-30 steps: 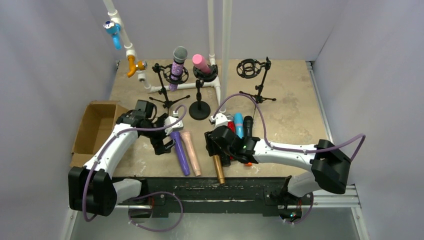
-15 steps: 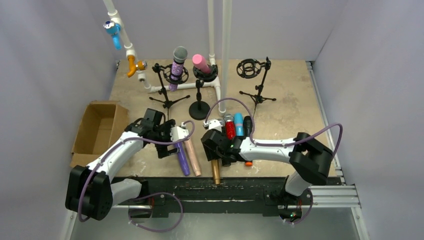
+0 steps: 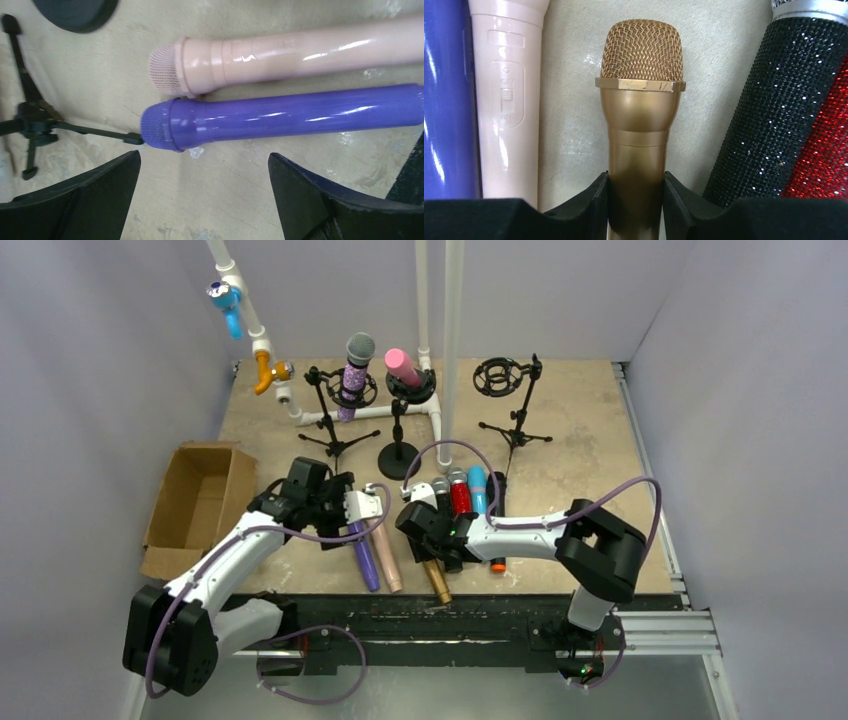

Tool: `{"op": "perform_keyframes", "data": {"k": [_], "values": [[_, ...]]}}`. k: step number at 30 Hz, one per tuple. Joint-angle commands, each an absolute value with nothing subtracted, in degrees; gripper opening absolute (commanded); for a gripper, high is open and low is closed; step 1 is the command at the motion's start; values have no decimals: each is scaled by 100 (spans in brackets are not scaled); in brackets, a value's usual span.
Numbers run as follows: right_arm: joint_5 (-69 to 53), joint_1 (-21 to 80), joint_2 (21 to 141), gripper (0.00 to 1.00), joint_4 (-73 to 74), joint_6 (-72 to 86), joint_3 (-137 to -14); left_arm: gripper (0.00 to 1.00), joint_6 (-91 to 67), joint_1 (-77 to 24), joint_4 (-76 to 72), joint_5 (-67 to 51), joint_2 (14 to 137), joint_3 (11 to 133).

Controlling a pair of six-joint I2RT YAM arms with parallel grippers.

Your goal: Attach the microphones to the stand

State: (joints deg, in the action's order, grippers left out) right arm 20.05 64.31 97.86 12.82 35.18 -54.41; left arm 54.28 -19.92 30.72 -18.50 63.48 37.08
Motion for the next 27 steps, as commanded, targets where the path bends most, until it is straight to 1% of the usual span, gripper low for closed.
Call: {"op": "perform_keyframes", "data": {"k": [1,4,7,9,11,13,17,21,27], "values": [[2253,6483,9102,30,1224,3493,-5641,100,4910,-2013,3848,-2375,5968,4685],[2300,6486,8369,27,1249,3370,-5740,100,4624,-2013,4614,-2855,5856,5299],[2454,6566,7614,22,1061,3186,-5719,100,4528,-2013,5516,-3584,5793,5947],[2963,6809,7022,20,667,2957,-5570,100,4330,-2013,5882,-4042,5715,6390],[3195,7022,6524,20,-43,2518,-5356,100,4005,-2013,6002,-4450,5586,6662],[3322,7133,6268,18,-659,2229,-5291,100,3535,-2013,6038,-4837,5583,6983],[3379,7389,6416,14,-1558,1771,-5727,100,2394,-2013,5772,-5422,5526,7331],[3432,7582,6940,13,-2457,1402,-6278,100,1235,-2013,5412,-5575,5468,7562],[3651,7752,7452,11,-3431,836,-6744,100,175,-2004,5053,-5883,5348,7614]]}}
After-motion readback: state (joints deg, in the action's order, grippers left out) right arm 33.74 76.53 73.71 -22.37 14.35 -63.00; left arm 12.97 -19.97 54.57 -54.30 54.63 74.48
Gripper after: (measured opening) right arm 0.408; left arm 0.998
